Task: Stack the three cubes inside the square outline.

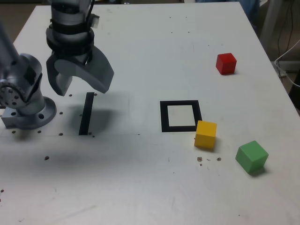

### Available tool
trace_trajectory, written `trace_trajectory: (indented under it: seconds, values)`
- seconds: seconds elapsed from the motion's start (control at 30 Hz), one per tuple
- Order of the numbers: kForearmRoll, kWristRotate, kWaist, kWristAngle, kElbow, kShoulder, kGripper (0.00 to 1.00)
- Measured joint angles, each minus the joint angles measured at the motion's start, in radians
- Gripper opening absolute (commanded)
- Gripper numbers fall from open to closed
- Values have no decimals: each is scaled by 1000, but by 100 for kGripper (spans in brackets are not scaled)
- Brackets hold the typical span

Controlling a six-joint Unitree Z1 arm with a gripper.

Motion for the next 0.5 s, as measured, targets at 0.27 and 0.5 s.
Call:
trace_trajectory:
  seconds: [0.27,0.5]
  values:
    - [38,0,0,-26,-29,-17,100]
    - [50,0,0,-42,-66,-13,100]
